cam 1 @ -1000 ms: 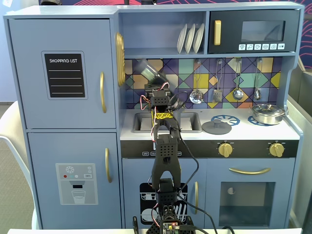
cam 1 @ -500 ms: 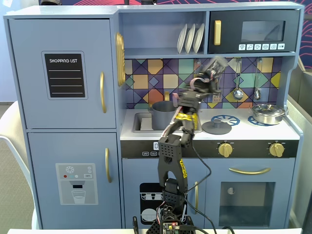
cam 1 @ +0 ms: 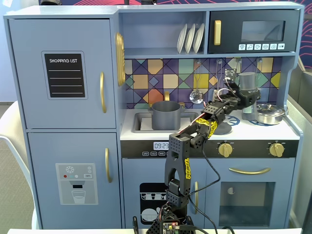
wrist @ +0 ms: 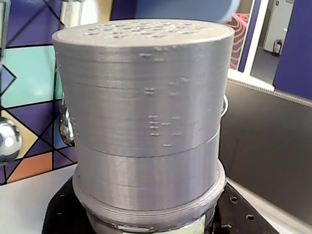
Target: Put salt in the gray recipient
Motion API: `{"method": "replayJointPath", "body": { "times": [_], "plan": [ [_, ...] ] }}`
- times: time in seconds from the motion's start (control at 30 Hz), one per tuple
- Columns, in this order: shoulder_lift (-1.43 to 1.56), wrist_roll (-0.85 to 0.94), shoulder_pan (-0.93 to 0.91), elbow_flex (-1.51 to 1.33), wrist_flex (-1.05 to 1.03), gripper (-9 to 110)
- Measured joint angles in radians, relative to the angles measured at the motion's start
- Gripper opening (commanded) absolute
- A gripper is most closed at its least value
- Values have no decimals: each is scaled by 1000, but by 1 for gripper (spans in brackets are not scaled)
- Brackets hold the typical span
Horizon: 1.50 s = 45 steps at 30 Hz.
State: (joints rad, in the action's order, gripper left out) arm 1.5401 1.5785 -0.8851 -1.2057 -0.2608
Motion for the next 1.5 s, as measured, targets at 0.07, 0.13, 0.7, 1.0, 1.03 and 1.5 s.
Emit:
{"method": "replayJointPath", "body": {
  "times": [0.07, 0.13, 0.7, 1.0, 1.03, 1.5],
  "plan": [
    [-9, -31, 0, 0, 23, 0],
    [-8, -57, 0, -21, 63, 0],
    [43, -74, -5, -411, 347, 0],
    [78, -80, -5, -466, 376, 43],
    [78, -80, -8, -468, 377, 48],
    [405, -67, -91, -669, 133, 23]
  ]
}}
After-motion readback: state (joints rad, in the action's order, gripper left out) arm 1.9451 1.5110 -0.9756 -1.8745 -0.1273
